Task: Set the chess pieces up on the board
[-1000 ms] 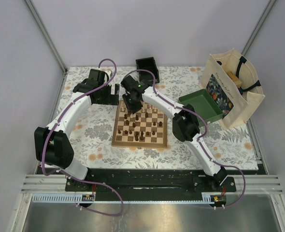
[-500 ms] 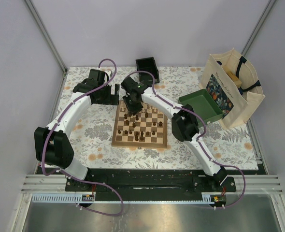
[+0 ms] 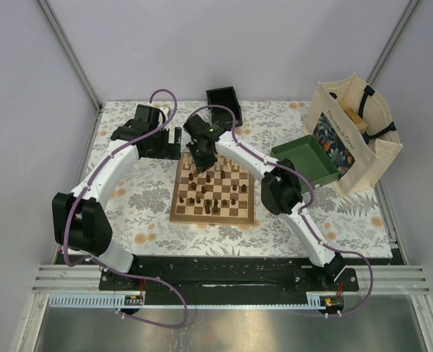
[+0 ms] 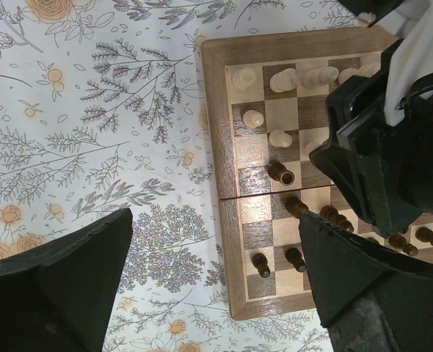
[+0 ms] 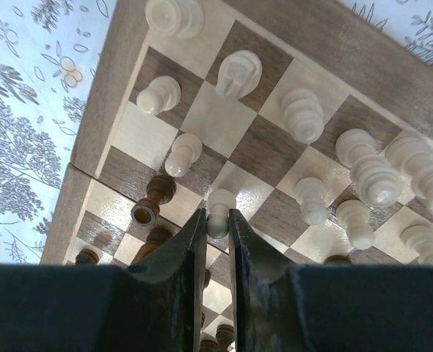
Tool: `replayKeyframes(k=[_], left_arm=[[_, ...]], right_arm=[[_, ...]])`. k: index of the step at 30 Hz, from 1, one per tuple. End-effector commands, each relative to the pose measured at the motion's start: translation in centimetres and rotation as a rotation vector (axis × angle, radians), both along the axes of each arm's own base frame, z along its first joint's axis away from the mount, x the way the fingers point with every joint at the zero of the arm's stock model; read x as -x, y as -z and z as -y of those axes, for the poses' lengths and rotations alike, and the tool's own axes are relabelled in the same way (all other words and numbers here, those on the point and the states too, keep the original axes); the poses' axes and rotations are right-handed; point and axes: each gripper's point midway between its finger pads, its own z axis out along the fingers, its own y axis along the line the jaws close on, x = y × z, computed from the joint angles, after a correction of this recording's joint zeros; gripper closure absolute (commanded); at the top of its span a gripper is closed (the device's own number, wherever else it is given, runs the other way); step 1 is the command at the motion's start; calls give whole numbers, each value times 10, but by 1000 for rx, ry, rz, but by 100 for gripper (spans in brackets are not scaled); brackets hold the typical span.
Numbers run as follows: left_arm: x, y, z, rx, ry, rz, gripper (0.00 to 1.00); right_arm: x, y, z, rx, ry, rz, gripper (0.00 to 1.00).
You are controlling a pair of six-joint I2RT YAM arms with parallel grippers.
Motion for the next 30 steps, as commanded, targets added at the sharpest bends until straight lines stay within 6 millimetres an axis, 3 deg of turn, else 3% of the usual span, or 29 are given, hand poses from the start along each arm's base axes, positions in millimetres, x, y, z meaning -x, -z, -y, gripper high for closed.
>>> replayKeyframes(k=[1,17,30], left_arm=[[-6,-18,-1,19,-12,72,1],[-5,-18,-3,9,-16,75,1],[-6,-16,0,16,-7,65,1]], right_arm=[[-24,-29,-4,-21,25,119,80],[-46,-16,4,-18,89,135,79],[-50,-7,6,-15,98,124,77]])
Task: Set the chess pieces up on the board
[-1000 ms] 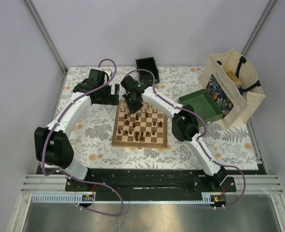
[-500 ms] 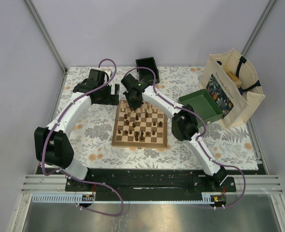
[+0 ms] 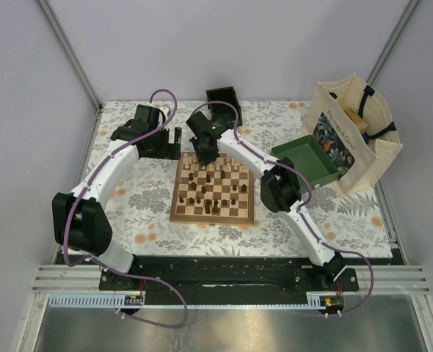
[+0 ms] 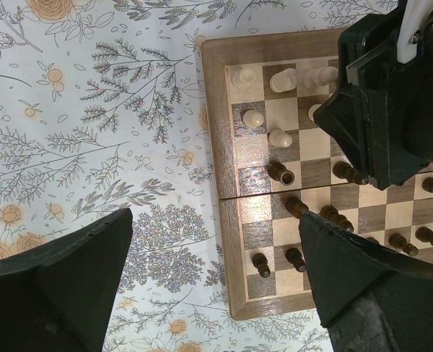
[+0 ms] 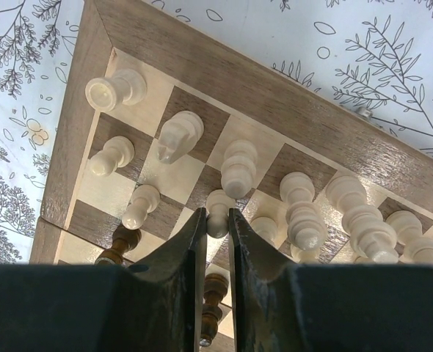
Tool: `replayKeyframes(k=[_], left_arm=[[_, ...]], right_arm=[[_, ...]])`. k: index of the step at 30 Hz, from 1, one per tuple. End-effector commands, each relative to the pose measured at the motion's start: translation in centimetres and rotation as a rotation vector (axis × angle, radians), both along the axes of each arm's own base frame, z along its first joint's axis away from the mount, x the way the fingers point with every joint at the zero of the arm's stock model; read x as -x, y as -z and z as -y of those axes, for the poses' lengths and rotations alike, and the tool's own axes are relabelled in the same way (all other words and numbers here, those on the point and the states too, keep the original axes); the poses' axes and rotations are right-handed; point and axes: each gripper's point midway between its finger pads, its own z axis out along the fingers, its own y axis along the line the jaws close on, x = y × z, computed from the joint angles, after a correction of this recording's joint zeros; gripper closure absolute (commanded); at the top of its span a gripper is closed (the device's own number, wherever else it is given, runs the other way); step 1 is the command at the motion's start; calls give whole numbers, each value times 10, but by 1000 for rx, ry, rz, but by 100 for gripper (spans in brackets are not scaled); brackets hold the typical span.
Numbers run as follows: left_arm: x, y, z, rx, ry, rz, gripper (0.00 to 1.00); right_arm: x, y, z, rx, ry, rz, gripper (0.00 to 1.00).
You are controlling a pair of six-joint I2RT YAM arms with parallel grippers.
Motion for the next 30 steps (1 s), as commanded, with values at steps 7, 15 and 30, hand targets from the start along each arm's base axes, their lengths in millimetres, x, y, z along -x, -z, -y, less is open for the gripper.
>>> replayKeyframes(k=[7,15,30], left_arm=[[-5,-15,2,25,4,62,1],[-5,-11,8,50,33,46,9],[-11,7,37,154,99,-33,45]], right_arm=[[-12,-16,-8,-55,6,37,68],[-14,-68,-15,-138,-3,102,64],[3,-154,27,-200,13,209,63]])
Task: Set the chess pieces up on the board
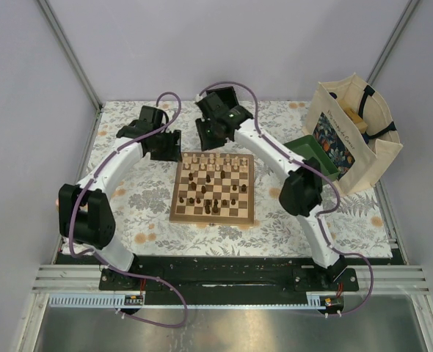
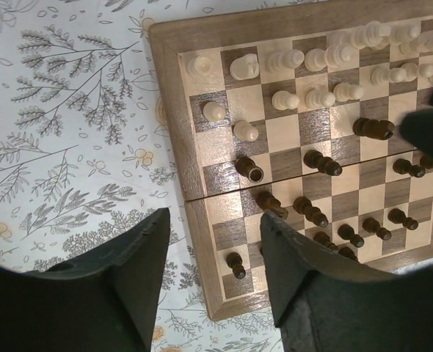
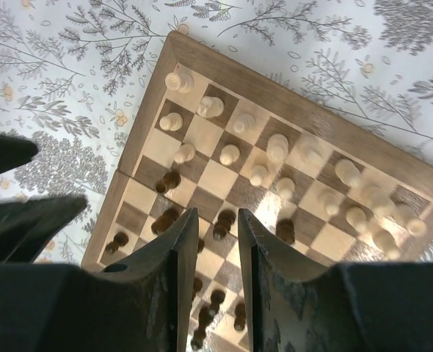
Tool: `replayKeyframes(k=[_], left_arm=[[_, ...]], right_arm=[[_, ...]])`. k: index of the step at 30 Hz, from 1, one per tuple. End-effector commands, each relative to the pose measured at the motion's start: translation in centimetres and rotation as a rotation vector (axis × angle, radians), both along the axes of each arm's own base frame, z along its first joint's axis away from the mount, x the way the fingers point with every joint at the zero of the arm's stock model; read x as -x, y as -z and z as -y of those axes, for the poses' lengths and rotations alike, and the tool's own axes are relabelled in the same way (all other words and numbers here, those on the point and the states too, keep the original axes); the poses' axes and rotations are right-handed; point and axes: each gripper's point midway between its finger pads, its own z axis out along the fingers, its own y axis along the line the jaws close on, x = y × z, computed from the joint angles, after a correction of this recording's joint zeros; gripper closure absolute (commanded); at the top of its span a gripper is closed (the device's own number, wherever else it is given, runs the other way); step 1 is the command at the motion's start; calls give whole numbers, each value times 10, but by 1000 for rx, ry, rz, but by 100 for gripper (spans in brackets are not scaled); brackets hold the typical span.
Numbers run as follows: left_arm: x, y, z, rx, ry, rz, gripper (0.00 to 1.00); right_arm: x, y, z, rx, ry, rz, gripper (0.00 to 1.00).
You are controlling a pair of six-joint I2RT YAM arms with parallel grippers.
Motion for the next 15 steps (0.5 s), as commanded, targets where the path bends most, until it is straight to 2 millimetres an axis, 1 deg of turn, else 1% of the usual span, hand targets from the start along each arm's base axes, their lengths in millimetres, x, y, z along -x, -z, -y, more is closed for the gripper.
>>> replayKeyframes(k=[1,3,4,7,9,13,15], left_arm=[[-14,-7,18,65,36,30,49],[-15,-3,22,65,43,18,55],[-16,-2,25,69,47,13,56],[-21,6,32,67,49,-12,56],[-26,8,39,68,55,-15,56],[-32,14,54,59,80,-25,53],[-34,17,59,55,88,-34,53]], right_arm=[[3,-62,19,-77,11,109,63],[8,-68,25,-92,15,119,63],[9,-72,29,-101,21,125,63],[17,-72,40,-115,39,121,63],[21,-76,48,-136,58,130,63],[29,-70,57,-169,67,107,63],[33,-62,63,-162,76,86,63]])
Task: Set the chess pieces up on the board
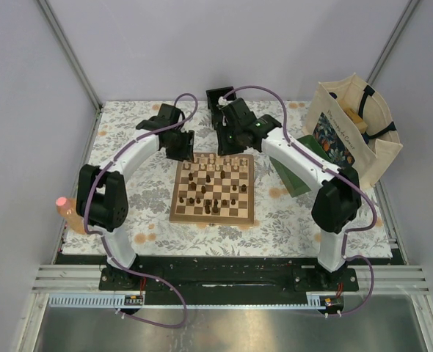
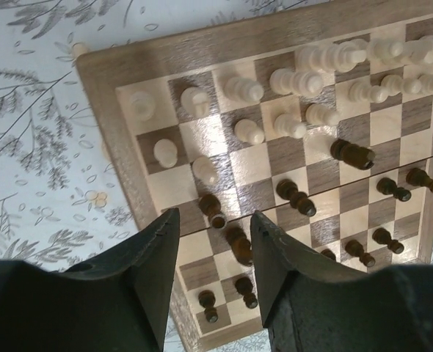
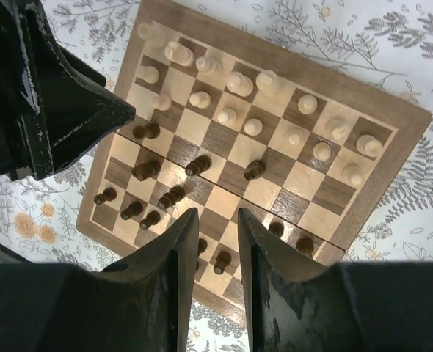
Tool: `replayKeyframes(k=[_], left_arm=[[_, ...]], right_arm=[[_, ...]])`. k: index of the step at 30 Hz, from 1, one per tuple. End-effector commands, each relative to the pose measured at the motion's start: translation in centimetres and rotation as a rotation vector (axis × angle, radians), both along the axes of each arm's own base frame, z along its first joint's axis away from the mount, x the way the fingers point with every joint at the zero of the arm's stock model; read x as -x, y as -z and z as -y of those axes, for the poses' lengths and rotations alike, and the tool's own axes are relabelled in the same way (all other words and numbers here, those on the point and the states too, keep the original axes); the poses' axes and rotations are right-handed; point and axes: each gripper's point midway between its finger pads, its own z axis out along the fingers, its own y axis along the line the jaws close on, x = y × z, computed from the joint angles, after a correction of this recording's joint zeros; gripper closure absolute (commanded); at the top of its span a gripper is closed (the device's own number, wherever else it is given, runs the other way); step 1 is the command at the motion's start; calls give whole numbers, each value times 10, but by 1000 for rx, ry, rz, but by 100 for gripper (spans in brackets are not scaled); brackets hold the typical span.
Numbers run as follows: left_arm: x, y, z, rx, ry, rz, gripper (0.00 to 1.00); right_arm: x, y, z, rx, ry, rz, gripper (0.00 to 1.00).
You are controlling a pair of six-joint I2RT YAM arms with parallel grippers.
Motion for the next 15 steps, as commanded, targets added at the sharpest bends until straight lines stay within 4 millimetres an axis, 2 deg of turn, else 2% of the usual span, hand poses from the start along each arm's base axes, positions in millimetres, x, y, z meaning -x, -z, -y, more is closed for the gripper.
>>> replayKeyframes(k=[1,15], left_arm=[[-15,-13,20,33,23,46,53],[-20,13,28,4,27,-1,56]], right_arm=[[-1,-22,6,-86,23,44,63],[6,-14,14,-103,36,24,64]])
